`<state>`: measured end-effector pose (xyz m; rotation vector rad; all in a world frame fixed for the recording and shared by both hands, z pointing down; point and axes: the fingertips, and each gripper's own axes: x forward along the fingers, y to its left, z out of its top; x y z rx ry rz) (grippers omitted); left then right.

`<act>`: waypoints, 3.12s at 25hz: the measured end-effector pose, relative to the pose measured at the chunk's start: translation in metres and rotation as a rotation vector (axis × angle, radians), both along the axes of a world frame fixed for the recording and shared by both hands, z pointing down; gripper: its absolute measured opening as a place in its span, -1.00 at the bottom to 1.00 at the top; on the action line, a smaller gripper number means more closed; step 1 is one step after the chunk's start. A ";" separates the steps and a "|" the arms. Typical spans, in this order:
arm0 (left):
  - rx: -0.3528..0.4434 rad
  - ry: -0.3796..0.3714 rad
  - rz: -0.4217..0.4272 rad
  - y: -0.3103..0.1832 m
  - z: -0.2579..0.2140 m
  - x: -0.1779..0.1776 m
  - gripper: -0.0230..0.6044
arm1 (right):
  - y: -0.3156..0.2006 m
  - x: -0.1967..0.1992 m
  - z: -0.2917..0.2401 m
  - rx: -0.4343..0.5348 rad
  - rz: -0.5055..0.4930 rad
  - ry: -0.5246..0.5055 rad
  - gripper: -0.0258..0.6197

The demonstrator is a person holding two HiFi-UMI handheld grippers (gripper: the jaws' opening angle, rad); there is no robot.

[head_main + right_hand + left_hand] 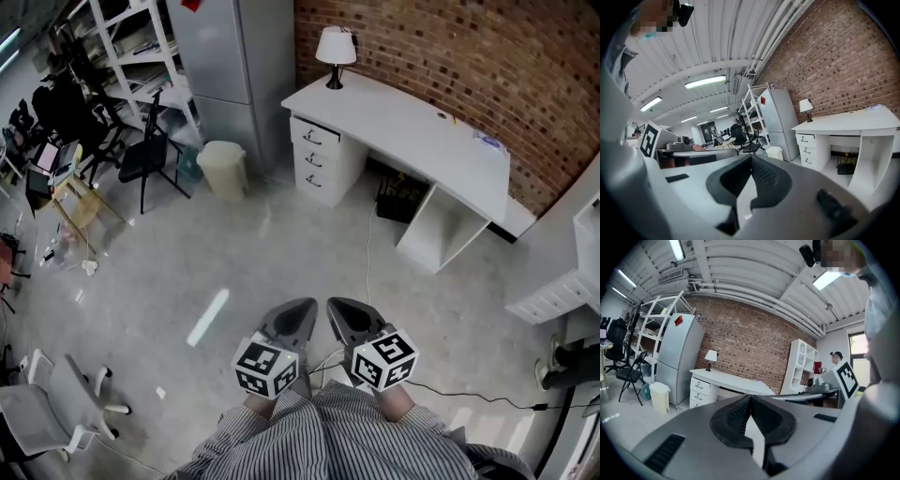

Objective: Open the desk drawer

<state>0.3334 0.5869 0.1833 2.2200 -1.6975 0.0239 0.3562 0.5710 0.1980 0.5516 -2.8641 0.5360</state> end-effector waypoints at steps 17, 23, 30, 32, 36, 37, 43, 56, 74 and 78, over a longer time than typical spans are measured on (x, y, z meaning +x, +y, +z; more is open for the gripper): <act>0.071 -0.037 0.138 -0.191 -0.036 -0.183 -0.90 | -0.186 -0.181 -0.036 0.083 0.157 -0.028 -0.87; 0.054 -0.040 0.165 -0.223 -0.025 -0.221 -0.90 | -0.215 -0.228 -0.027 0.064 0.155 -0.018 -0.87; 0.018 0.009 0.155 -0.240 -0.009 -0.246 -0.90 | -0.231 -0.254 -0.007 0.019 0.123 0.034 -0.87; 0.010 0.022 0.147 -0.247 -0.004 -0.252 -0.90 | -0.238 -0.261 -0.002 0.014 0.109 0.049 -0.87; 0.002 0.033 0.120 -0.268 0.003 -0.272 -0.90 | -0.258 -0.281 0.007 0.008 0.069 0.066 -0.87; 0.005 0.035 0.111 -0.276 0.004 -0.278 -0.90 | -0.265 -0.286 0.009 0.007 0.061 0.066 -0.87; 0.024 0.009 0.080 -0.347 0.004 -0.307 -0.90 | -0.335 -0.312 0.007 0.030 0.044 0.060 -0.87; 0.052 -0.015 0.007 -0.528 -0.017 -0.368 -0.90 | -0.524 -0.370 -0.018 0.066 -0.025 0.033 -0.87; -0.050 -0.001 0.097 -0.625 0.019 -0.358 -0.90 | -0.623 -0.363 0.015 -0.011 0.067 0.043 -0.87; -0.063 0.010 0.123 -0.643 0.021 -0.363 -0.90 | -0.639 -0.363 0.016 -0.030 0.120 0.040 -0.87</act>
